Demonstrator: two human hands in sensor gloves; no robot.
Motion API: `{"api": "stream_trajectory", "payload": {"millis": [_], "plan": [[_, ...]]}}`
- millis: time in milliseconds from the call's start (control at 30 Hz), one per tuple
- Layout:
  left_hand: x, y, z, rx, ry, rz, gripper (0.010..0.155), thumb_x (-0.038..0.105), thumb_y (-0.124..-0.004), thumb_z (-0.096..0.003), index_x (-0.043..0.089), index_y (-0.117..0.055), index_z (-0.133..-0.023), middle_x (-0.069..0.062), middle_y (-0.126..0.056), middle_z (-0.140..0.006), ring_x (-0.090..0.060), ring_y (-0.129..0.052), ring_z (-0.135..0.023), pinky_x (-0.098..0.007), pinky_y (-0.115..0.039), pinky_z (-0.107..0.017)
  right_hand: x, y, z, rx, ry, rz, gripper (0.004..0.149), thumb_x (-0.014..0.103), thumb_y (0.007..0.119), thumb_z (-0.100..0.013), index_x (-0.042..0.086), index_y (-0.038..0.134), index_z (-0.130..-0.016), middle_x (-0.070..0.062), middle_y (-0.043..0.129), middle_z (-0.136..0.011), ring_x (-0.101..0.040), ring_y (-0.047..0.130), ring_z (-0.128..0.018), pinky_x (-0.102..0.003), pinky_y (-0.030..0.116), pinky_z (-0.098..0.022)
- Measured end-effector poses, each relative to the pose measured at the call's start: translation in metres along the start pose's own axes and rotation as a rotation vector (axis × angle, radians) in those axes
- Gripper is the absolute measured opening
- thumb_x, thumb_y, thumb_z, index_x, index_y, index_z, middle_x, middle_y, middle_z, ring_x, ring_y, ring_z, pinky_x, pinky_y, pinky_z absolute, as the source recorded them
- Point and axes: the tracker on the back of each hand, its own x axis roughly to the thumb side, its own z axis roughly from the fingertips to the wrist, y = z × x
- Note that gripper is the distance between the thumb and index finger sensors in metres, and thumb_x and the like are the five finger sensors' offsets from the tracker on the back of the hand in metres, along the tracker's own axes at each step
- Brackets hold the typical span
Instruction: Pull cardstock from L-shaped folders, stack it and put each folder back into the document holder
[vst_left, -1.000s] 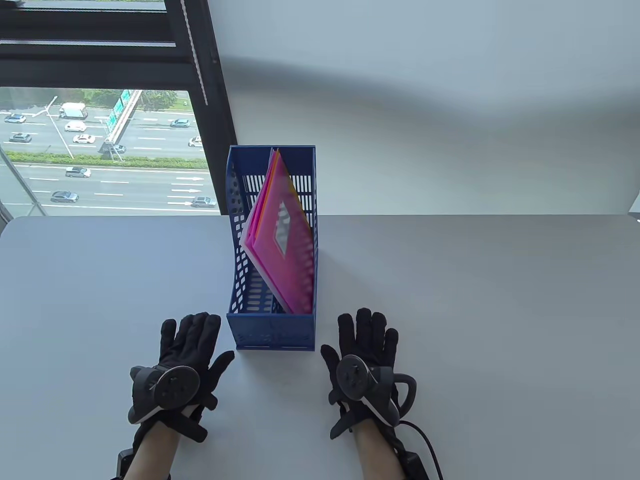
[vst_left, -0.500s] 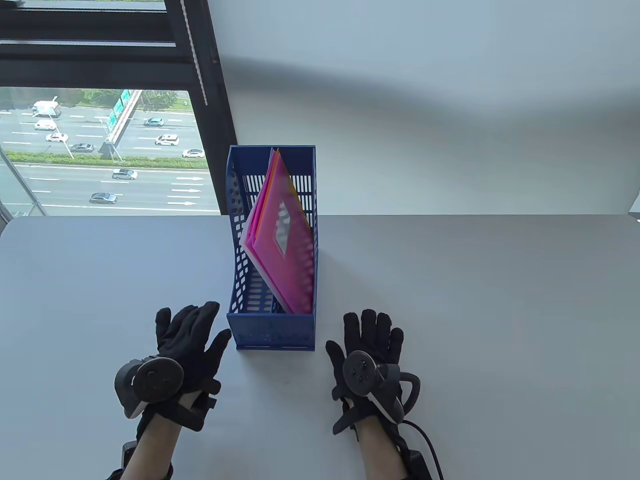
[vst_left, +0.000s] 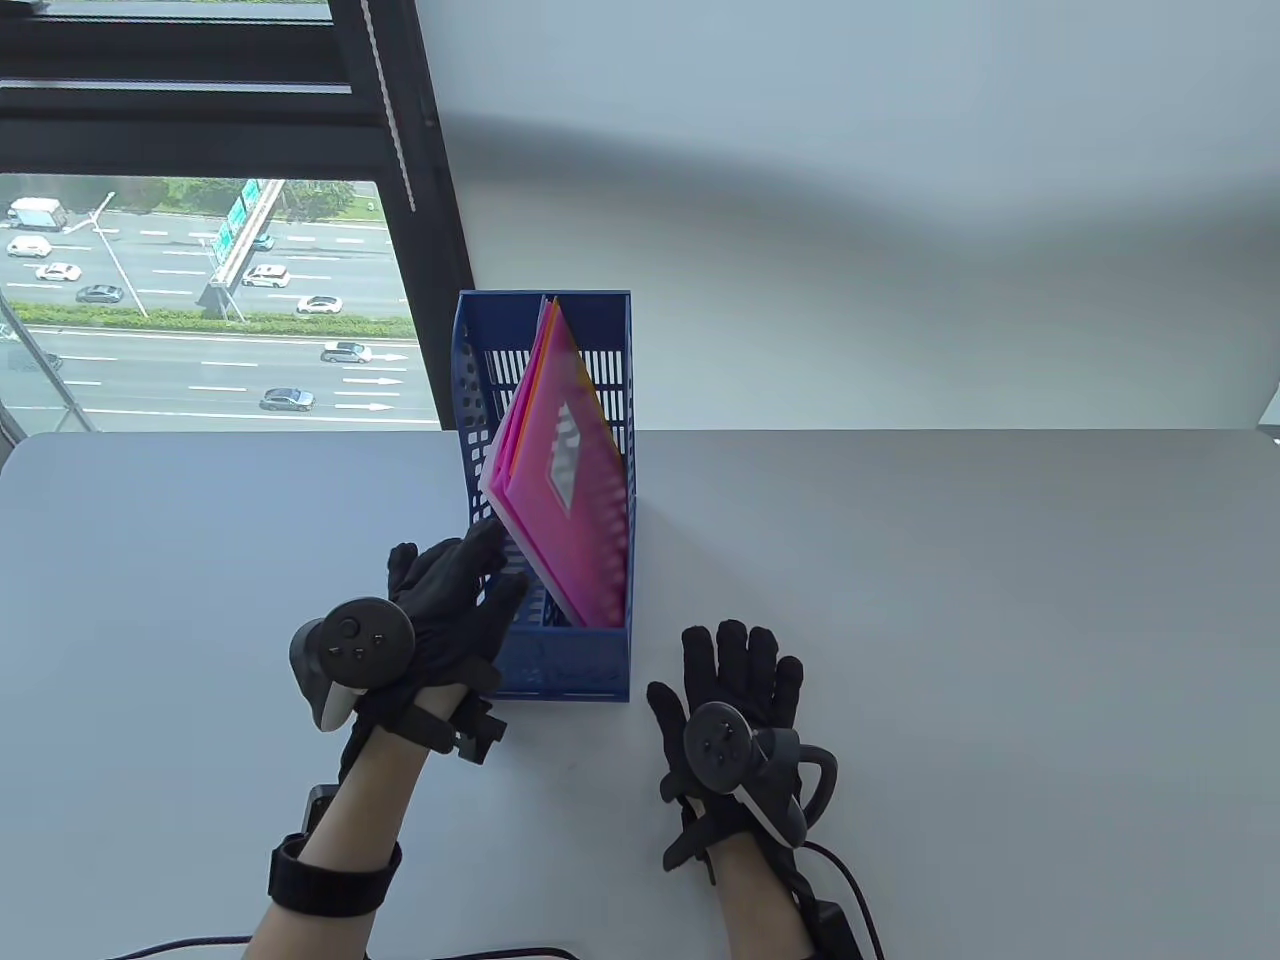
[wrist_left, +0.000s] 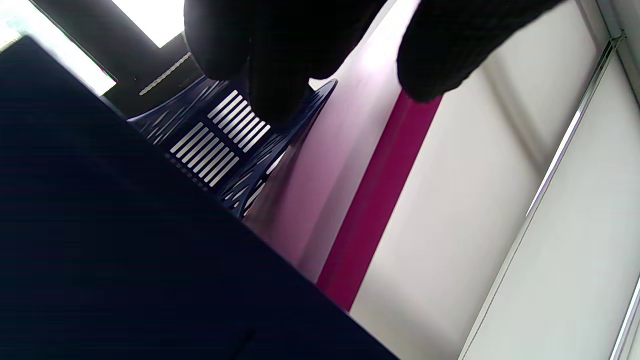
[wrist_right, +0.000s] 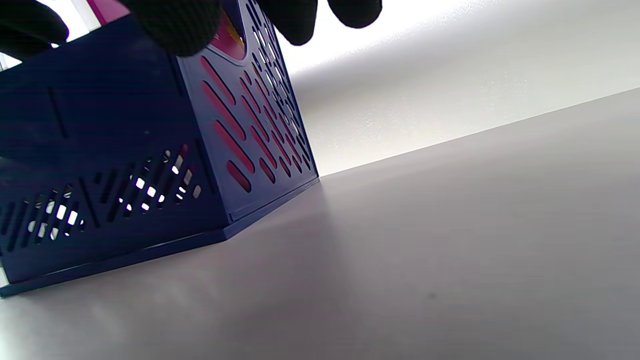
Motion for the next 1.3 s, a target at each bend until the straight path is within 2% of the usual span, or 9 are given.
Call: {"api": "stream_trajectory", "payload": {"millis": [367, 633, 867, 933, 1000, 1100, 1167, 1233, 1300], "plan": [[-0.003, -0.009, -0.005, 0.066, -0.011, -0.008, 0.061, 0.051, -0.075, -0.0595, 0.013, -0.071, -0.106, -0.010, -0.085, -0.093, -0.042, -0.074, -0.095, -0.062, -0.031, -0.078, -0.003, -0.002, 0.000, -0.018, 0.006, -0.027, 0.069, 0.066, 0.064, -0.060, 0.032, 0.044, -0.117, -0.004, 0.034, -0.124, -0.034, 0.023, -0.111, -0.053, 0.011, -0.078], [0.009, -0.014, -0.006, 0.093, -0.050, -0.076, 0.060, 0.051, -0.076, -0.0590, 0.012, -0.072, -0.105, -0.009, -0.088, -0.091, -0.041, -0.081, -0.090, -0.062, -0.039, -0.077, -0.005, -0.004, 0.000, -0.032, 0.013, -0.031, 0.069, 0.065, 0.064, -0.060, 0.031, 0.045, -0.117, -0.004, 0.035, -0.124, -0.034, 0.026, -0.110, -0.053, 0.011, -0.078], [0.008, -0.020, -0.008, 0.103, -0.036, 0.053, 0.054, 0.040, -0.073, -0.0595, 0.007, -0.072, -0.103, -0.008, -0.093, -0.084, -0.038, -0.089, -0.083, -0.061, -0.047, -0.077, -0.007, -0.005, 0.000, -0.041, 0.017, -0.050, 0.069, 0.065, 0.064, -0.060, 0.031, 0.045, -0.117, -0.005, 0.035, -0.124, -0.034, 0.026, -0.110, -0.053, 0.011, -0.078], [0.005, -0.021, -0.009, 0.059, -0.044, 0.102, 0.053, 0.040, -0.071, -0.0604, 0.010, -0.071, -0.104, -0.007, -0.092, -0.086, -0.037, -0.090, -0.084, -0.060, -0.047, -0.077, -0.007, -0.005, 0.000, -0.039, 0.016, -0.053, 0.069, 0.065, 0.064, -0.060, 0.031, 0.045, -0.117, -0.004, 0.036, -0.124, -0.034, 0.026, -0.110, -0.053, 0.011, -0.078], [0.002, -0.023, -0.008, 0.091, -0.019, 0.157, 0.052, 0.037, -0.072, -0.0602, 0.009, -0.072, -0.104, -0.008, -0.092, -0.085, -0.038, -0.089, -0.084, -0.061, -0.047, -0.077, -0.007, -0.005, 0.000, -0.039, 0.014, -0.053, 0.069, 0.065, 0.064, -0.060, 0.031, 0.045, -0.117, -0.005, 0.036, -0.124, -0.034, 0.026, -0.110, -0.053, 0.011, -0.078], [0.004, -0.023, -0.007, 0.124, -0.008, 0.092, 0.051, 0.038, -0.072, -0.0598, 0.009, -0.074, -0.101, -0.007, -0.095, -0.081, -0.037, -0.093, -0.079, -0.060, -0.050, -0.076, -0.007, -0.006, 0.000, -0.039, 0.014, -0.056, 0.069, 0.065, 0.064, -0.060, 0.031, 0.045, -0.117, -0.005, 0.036, -0.124, -0.034, 0.026, -0.110, -0.054, 0.011, -0.078], [0.010, -0.023, -0.006, 0.182, 0.004, 0.002, 0.051, 0.038, -0.076, -0.0583, 0.009, -0.075, -0.100, -0.006, -0.096, -0.078, -0.036, -0.095, -0.076, -0.060, -0.052, -0.074, -0.007, -0.006, 0.000, -0.039, 0.015, -0.055, 0.069, 0.065, 0.064, -0.060, 0.031, 0.045, -0.117, -0.004, 0.036, -0.124, -0.034, 0.027, -0.110, -0.053, 0.011, -0.078], [0.013, -0.023, -0.007, 0.175, 0.062, -0.073, 0.056, 0.043, -0.079, -0.0575, 0.008, -0.074, -0.101, -0.006, -0.095, -0.078, -0.036, -0.096, -0.074, -0.060, -0.055, -0.072, -0.007, -0.006, 0.000, -0.038, 0.016, -0.058, 0.069, 0.065, 0.064, -0.060, 0.031, 0.045, -0.117, -0.004, 0.037, -0.123, -0.034, 0.027, -0.110, -0.054, 0.012, -0.078], [0.013, -0.027, -0.009, 0.155, 0.102, -0.042, 0.059, 0.046, -0.080, -0.0576, 0.007, -0.072, -0.102, -0.008, -0.094, -0.079, -0.038, -0.096, -0.073, -0.060, -0.056, -0.071, -0.007, -0.006, 0.001, -0.037, 0.017, -0.063, 0.069, 0.065, 0.064, -0.060, 0.031, 0.045, -0.117, -0.005, 0.037, -0.123, -0.035, 0.028, -0.110, -0.054, 0.012, -0.078]]}}
